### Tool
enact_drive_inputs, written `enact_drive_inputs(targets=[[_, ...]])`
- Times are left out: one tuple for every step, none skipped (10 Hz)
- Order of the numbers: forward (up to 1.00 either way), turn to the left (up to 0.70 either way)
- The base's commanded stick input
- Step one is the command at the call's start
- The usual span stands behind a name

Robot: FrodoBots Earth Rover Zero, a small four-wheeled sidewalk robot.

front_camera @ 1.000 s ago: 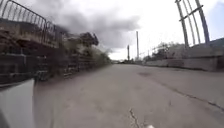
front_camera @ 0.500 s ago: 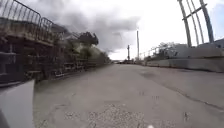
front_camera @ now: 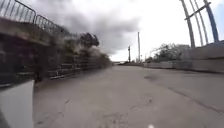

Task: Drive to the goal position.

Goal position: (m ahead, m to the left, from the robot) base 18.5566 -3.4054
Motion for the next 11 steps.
enact_drive_inputs(targets=[[0.7,0.0],[0.7,0.0],[0.7,0.0],[0.7,0.0],[0.7,0.0],[0.7,0.0],[0.7,0.0],[0.7,0.0],[0.7,0.0],[0.7,0.0],[0.7,0.0]])
